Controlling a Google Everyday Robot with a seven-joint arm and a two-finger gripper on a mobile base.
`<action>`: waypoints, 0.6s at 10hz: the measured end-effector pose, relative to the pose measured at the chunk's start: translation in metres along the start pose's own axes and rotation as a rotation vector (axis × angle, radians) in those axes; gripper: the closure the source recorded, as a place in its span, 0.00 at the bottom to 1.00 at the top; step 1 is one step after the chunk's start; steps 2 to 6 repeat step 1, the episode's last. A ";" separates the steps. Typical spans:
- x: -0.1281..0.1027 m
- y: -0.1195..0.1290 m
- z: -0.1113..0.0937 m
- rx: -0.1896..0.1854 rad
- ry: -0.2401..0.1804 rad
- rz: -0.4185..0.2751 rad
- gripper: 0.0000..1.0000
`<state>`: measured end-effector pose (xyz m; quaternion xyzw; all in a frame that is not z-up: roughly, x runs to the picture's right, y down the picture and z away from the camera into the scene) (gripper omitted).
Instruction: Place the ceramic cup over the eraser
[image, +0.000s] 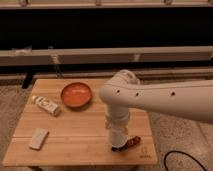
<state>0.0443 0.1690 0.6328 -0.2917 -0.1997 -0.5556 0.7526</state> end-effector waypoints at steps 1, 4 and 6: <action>0.000 0.000 0.001 -0.002 0.002 0.003 0.95; 0.000 0.000 0.001 -0.002 0.002 0.003 0.95; 0.000 0.000 0.001 -0.002 0.002 0.003 0.95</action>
